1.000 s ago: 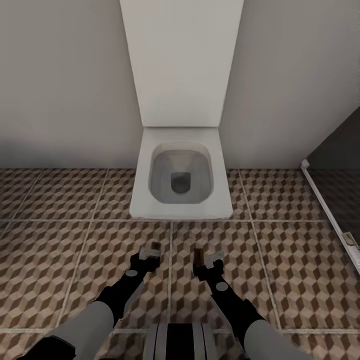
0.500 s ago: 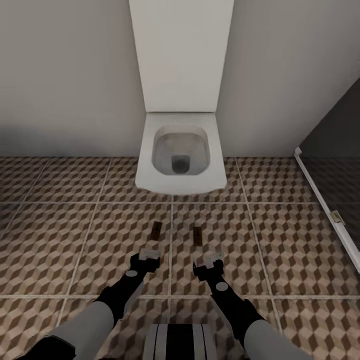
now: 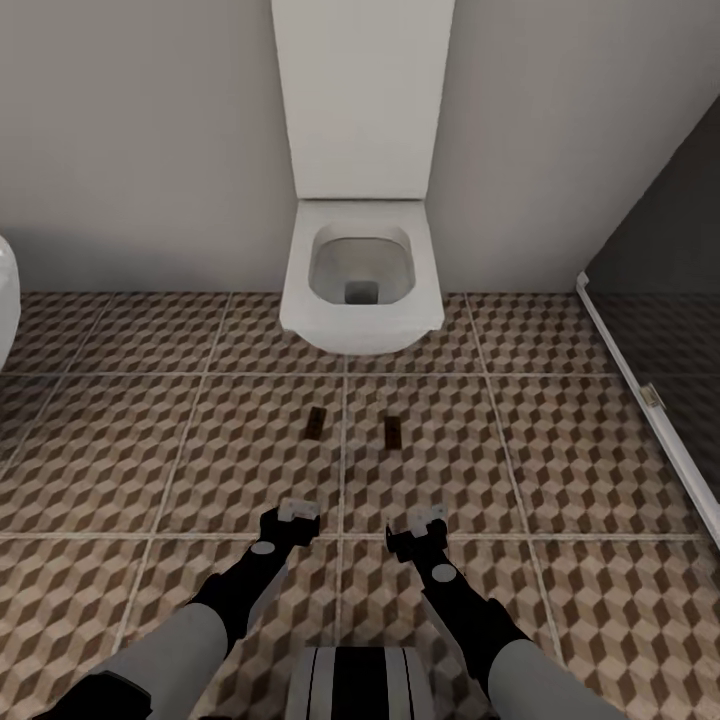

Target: Take the four mousetraps from the cabinet in the bathroom and place them on the bathroom floor. Make sure all four end up on the same floor surface, and ensure that at least two of them are either under or directly next to the same bathroom sink.

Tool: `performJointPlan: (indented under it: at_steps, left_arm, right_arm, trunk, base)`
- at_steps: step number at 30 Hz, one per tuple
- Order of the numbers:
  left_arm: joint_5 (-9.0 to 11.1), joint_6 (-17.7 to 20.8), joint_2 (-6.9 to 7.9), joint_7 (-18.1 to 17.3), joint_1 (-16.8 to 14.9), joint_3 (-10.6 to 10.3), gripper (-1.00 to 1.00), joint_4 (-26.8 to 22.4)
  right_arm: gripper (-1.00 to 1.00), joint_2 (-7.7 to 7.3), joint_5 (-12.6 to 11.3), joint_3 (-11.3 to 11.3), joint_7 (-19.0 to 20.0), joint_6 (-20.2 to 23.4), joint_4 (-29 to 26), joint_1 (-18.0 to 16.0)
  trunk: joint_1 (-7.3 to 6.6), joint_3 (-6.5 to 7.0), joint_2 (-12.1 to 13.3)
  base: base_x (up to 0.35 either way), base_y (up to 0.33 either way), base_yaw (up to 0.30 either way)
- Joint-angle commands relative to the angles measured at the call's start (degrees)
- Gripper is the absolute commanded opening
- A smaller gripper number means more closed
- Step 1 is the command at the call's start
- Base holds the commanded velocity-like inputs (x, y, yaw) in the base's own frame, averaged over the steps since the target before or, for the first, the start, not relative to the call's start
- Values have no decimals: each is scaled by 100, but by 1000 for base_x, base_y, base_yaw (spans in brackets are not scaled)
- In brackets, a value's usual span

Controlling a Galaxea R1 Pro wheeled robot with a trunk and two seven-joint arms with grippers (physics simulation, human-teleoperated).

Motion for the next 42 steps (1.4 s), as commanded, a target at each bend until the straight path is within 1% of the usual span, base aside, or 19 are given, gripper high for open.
performJointPlan:
  at_steps: [1,9,31,42]
  left_arm:
    - [58,-8,2,40,-3,-48,100,1]
    - [58,-10,-1,40,-3,-55,100,2]
    - [58,-3,0,40,-3,-57,100,0]
    - [58,-2,-2,40,-3,-57,100,1]
  right_arm:
    - [100,-2,18,28,-44,-8,6,-4]
    - [100,-2,18,28,-44,-8,6,-4]
    - [100,-2,18,28,-44,-8,6,-4]
    - [100,-2,18,28,-44,-8,6,-4]
  trunk:
    - [-4,-3,-1]
    - [-4,-3,-1]
    - [-4,-3,-1]
    - [-33,241,13]
  base:
    - [-217,0,0]
    - [-90,0,0]
    - [-5,0,0]
    - [0,0,0]
